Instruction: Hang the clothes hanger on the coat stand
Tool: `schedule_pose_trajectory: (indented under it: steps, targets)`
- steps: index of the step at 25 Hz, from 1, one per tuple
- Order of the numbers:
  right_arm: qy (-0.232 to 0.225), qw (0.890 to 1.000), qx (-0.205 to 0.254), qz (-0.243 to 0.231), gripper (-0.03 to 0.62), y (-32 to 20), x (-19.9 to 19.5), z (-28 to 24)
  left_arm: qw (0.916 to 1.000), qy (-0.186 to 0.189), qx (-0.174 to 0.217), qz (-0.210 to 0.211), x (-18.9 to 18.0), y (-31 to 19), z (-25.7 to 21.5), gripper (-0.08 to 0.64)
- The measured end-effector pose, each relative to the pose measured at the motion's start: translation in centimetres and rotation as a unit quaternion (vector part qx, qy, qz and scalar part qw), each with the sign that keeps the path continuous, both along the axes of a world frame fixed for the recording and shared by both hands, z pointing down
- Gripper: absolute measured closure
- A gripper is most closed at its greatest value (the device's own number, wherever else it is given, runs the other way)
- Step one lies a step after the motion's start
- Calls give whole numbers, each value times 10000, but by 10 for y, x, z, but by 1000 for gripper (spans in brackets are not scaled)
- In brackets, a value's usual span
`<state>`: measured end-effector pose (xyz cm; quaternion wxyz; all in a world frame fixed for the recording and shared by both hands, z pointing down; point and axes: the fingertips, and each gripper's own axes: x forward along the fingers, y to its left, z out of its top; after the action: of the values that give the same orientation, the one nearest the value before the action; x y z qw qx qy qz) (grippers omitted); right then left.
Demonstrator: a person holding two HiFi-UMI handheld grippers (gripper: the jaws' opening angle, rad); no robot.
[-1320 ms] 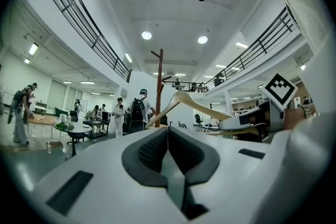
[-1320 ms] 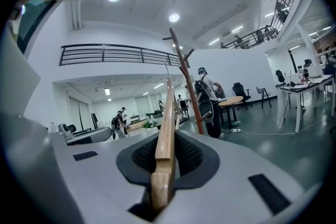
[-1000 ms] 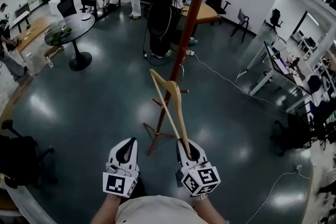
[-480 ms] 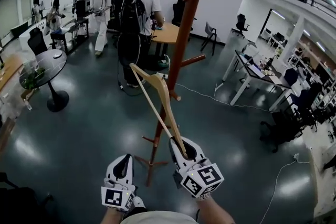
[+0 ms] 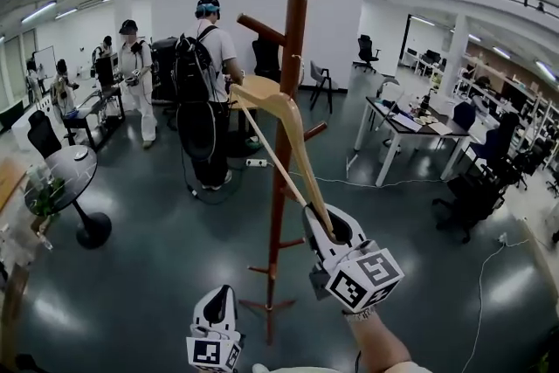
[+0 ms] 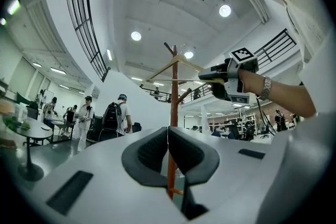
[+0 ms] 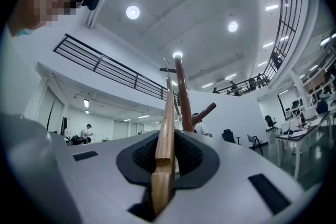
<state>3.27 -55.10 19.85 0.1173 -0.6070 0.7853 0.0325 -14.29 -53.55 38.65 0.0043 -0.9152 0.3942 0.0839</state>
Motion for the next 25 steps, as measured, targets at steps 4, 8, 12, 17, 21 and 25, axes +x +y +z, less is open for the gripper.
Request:
schedule_pose_trajectory:
  steps: [4, 8, 12, 17, 21, 25]
  targets:
    - [-181, 9998, -85, -67, 534, -11, 8, -14, 9995, 313, 17, 48, 1, -4, -1, 546]
    - [-235, 9994, -156, -215, 534, -31, 8, -27, 9996, 269, 39, 67, -4, -11, -1, 546]
    - [-294, 9988, -195, -354, 534, -46, 6, -37, 9997, 238, 44, 64, -6, -14, 0, 546]
    - [-380, 9976, -410, -403, 534, -60, 3, -29, 9998, 209, 43, 50, -7, -16, 3, 546]
    - [-470, 9969, -413, -485, 534, -63, 5, -26, 9998, 185, 43, 41, -8, -19, 5, 546]
    - [-374, 9977, -408, -399, 534, -64, 9, -22, 9998, 166, 41, 32, -10, -22, 6, 546]
